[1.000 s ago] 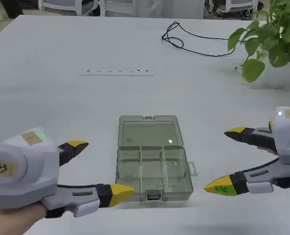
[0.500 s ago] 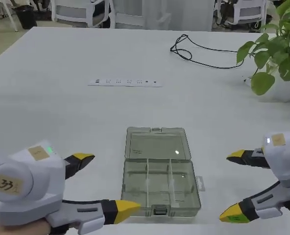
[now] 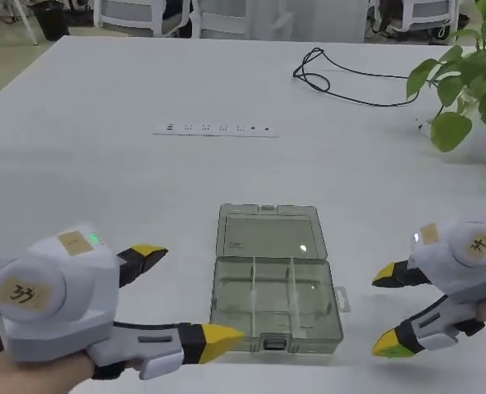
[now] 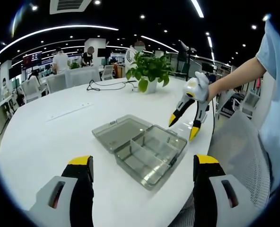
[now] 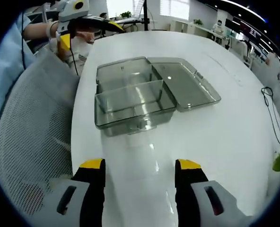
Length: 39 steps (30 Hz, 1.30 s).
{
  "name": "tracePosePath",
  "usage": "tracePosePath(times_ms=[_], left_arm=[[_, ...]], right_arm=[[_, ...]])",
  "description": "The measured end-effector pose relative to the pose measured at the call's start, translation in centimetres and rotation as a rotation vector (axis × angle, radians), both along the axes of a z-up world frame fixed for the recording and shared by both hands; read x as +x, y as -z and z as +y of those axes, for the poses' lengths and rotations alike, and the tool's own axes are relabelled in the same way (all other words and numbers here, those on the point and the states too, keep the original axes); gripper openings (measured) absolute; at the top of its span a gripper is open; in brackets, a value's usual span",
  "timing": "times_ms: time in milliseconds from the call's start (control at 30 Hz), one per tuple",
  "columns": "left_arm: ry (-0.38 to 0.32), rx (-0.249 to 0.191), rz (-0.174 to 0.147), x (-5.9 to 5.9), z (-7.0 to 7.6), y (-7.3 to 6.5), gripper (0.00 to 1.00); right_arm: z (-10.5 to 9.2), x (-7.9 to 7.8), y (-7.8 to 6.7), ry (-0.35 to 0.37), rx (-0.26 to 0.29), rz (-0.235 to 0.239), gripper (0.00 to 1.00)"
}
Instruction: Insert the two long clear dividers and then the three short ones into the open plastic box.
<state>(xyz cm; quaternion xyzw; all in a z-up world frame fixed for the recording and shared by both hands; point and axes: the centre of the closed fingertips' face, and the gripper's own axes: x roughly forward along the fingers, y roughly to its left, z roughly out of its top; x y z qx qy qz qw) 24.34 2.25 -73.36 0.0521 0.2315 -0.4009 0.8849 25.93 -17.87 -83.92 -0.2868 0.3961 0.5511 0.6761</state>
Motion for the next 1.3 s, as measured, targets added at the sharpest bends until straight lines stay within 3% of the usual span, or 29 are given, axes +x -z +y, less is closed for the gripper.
tracePosePath(times_ms=[100,233,567,633,1300], left_arm=[[-0.002,0.003,-0.002,0.1,0.1,0.0,0.89],[-0.008,-0.001,0.002,0.2,0.2,0.0,0.89],[-0.004,-0.006,0.015,0.0,-0.1,0.4,0.88],[-0.003,-0.005,0.017,0.0,-0.2,0.5,0.88],[0.023,-0.01,0.019,-0.2,-1.2,0.9,0.88]], right_arm=[[-0.5,-0.2,1.0,-0.066,-0.071,0.001,0.55],[-0.5,-0.2,1.4,-0.109,-0.1,-0.011,0.46],[-0.2,-0.9,1.5,-0.217,-0.163,-0.06,0.38],[-0.3,-1.1,1.5,-0.214,-0.168,-0.04,0.36],[-0.7,-0.8,1.5,-0.216,-0.223,-0.052,0.32]])
